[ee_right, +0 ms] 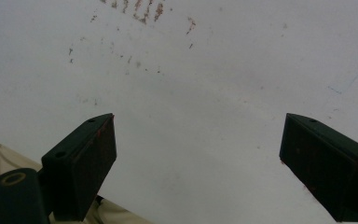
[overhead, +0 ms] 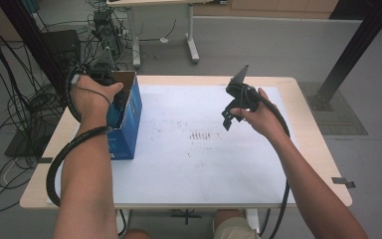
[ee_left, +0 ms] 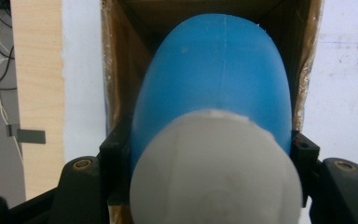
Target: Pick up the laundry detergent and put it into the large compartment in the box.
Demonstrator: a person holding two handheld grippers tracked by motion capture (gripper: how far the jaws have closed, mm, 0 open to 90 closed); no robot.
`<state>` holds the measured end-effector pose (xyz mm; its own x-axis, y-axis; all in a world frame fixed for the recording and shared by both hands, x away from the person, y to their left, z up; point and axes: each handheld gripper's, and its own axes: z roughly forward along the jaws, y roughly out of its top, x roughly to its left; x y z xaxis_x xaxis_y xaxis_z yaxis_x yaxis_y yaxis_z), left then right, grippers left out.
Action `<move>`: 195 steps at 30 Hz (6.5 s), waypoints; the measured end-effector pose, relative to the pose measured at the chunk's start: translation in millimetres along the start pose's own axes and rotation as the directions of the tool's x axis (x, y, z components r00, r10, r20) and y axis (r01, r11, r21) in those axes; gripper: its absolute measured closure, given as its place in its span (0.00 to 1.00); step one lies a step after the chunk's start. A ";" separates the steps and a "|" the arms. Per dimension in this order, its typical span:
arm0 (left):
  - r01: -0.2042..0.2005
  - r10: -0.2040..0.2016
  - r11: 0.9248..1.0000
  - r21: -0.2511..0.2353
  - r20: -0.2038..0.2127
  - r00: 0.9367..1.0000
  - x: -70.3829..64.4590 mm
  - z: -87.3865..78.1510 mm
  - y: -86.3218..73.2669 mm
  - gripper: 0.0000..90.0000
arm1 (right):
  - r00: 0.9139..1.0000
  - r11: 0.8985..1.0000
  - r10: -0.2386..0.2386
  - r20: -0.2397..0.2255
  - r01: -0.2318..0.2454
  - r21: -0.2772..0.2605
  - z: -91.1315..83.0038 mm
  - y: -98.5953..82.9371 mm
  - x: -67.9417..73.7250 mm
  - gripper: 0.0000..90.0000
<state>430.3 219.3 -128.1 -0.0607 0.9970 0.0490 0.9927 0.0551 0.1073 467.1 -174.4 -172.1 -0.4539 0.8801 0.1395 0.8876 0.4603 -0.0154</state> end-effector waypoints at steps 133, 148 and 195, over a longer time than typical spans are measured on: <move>-0.025 0.025 1.000 0.005 -0.010 1.000 -3.3 31.0 -12.9 0.42 | 1.000 1.000 0.006 0.025 -0.007 0.015 3.7 1.0 5.2 0.12; -0.022 0.022 1.000 0.004 -0.011 1.000 -4.0 31.1 -13.3 0.41 | 1.000 1.000 0.008 0.024 -0.009 0.011 2.0 -0.1 3.9 0.12; -0.026 0.026 1.000 0.000 -0.016 1.000 -5.9 30.8 -15.1 0.41 | 1.000 1.000 0.009 0.026 -0.010 0.007 -0.9 -2.5 3.3 0.12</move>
<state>418.9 214.3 -160.6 -0.0370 0.9970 0.0676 0.9939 0.0296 0.1062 463.4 -172.8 -170.8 -0.4474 0.8871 0.1133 0.8914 0.4525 -0.0233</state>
